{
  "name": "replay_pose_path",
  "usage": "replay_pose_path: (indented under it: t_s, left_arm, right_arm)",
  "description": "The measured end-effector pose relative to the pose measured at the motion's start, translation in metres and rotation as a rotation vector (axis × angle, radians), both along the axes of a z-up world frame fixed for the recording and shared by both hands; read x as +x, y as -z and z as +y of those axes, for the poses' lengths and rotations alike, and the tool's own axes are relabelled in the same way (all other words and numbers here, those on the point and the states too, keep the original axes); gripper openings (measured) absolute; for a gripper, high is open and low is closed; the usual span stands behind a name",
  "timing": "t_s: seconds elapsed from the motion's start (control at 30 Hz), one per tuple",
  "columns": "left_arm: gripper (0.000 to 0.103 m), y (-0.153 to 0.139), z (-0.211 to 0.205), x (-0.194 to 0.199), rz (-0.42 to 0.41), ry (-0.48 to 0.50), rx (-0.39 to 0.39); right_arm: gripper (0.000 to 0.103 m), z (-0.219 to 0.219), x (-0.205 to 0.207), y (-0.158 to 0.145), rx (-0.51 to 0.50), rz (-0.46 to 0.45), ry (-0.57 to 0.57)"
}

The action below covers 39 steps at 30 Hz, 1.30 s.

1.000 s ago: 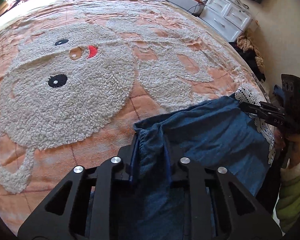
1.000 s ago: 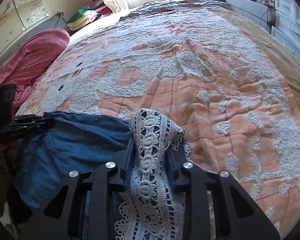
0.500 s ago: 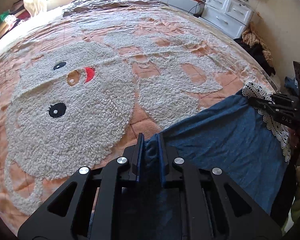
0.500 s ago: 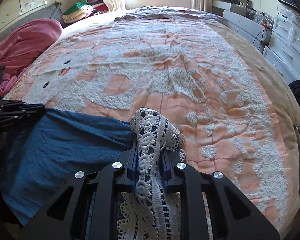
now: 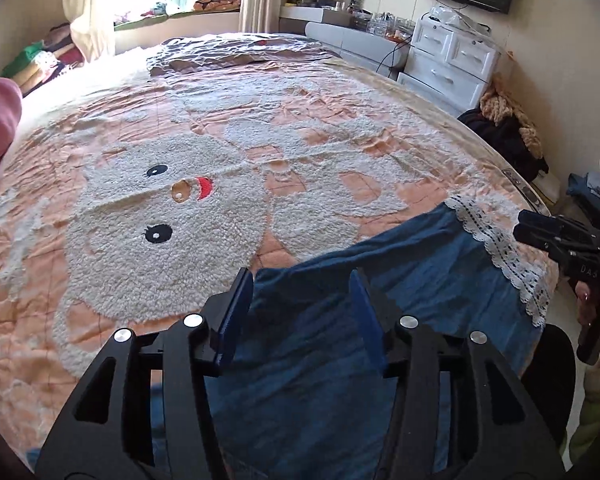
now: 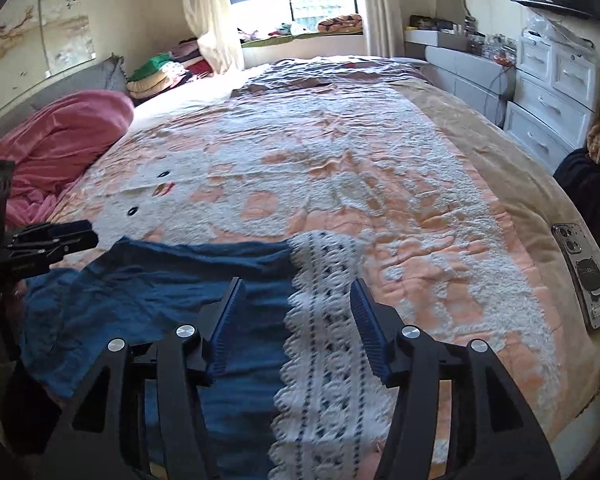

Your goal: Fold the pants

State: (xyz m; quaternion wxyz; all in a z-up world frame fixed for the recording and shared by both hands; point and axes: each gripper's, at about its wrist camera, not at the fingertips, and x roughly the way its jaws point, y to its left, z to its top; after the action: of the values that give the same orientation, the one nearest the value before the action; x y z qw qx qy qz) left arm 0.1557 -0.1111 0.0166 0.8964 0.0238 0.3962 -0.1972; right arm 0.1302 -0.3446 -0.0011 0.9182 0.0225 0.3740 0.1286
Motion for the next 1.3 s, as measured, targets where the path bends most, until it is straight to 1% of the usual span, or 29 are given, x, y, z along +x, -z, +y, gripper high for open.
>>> replay_pose_path:
  t_s: [0.03,0.1,0.17,0.2,0.23,0.33,0.4,0.43,0.5,0.57,0.63,0.67,0.73,0.77,0.83,0.9,0.97,1.17,1.23,1.3]
  left_arm:
    - [0.046,-0.001,-0.003,-0.010,-0.006,0.007,-0.006]
    - [0.048,0.004,-0.007,-0.028,0.004,0.023,-0.030]
    - [0.048,0.015,-0.012,-0.042,0.033,0.044,-0.021]
    - [0.048,0.021,-0.015,-0.049,0.044,0.047,-0.008]
    - [0.048,0.028,-0.018,-0.055,0.045,0.058,0.007]
    - [0.048,0.045,-0.024,-0.068,0.059,0.063,0.062]
    - [0.051,0.057,-0.029,-0.074,0.077,0.070,0.084]
    - [0.053,0.067,-0.031,-0.075,0.078,0.065,0.113]
    - [0.054,0.076,-0.033,-0.077,0.046,0.064,0.129]
    - [0.054,0.075,-0.032,-0.078,0.038,0.057,0.119]
    - [0.054,0.070,-0.027,-0.078,0.052,0.050,0.092]
    - [0.054,0.067,-0.026,-0.078,0.061,0.045,0.081]
    - [0.055,0.056,-0.025,-0.082,0.063,0.052,0.047]
    - [0.057,0.052,-0.027,-0.084,0.053,0.054,0.045]
    - [0.064,0.040,-0.031,-0.088,0.033,0.063,0.038]
    - [0.069,0.030,-0.036,-0.089,0.031,0.081,0.009]
    - [0.074,0.023,-0.044,-0.089,0.029,0.098,0.002]
    - [0.082,0.006,-0.076,-0.077,0.011,0.175,0.007]
    - [0.085,0.003,-0.089,-0.067,0.010,0.209,0.013]
    - [0.086,0.001,-0.103,-0.053,0.016,0.242,0.029]
  right_arm:
    - [0.055,0.009,-0.007,0.001,0.000,0.005,-0.025]
    - [0.058,0.028,-0.021,0.006,-0.002,0.028,-0.084]
    - [0.060,0.042,-0.028,0.015,-0.016,0.067,-0.108]
    - [0.060,0.045,-0.031,0.020,0.000,0.093,-0.114]
    - [0.062,0.045,-0.034,0.026,0.013,0.115,-0.104]
    - [0.062,0.045,-0.036,0.045,-0.062,0.178,-0.039]
    - [0.062,0.036,-0.038,0.051,-0.008,0.179,-0.015]
    - [0.062,0.033,-0.038,0.052,0.016,0.177,-0.005]
    - [0.062,0.031,-0.038,0.053,0.038,0.179,0.005]
    - [0.062,0.031,-0.040,0.049,0.041,0.170,0.009]
    - [0.062,0.029,-0.046,0.042,0.063,0.153,0.026]
    - [0.062,0.026,-0.051,0.037,0.081,0.138,0.032]
    - [0.063,0.021,-0.062,0.025,0.073,0.084,0.057]
    - [0.067,0.018,-0.067,0.020,0.061,0.063,0.072]
    - [0.070,0.010,-0.076,0.011,0.042,0.036,0.113]
    - [0.074,0.000,-0.084,0.004,0.037,0.019,0.148]
    - [0.078,-0.011,-0.090,0.003,0.044,0.022,0.175]
    - [0.079,-0.032,-0.098,0.012,0.079,0.055,0.229]
    - [0.079,-0.036,-0.099,0.016,0.098,0.071,0.238]
    - [0.079,-0.036,-0.099,0.020,0.109,0.086,0.238]
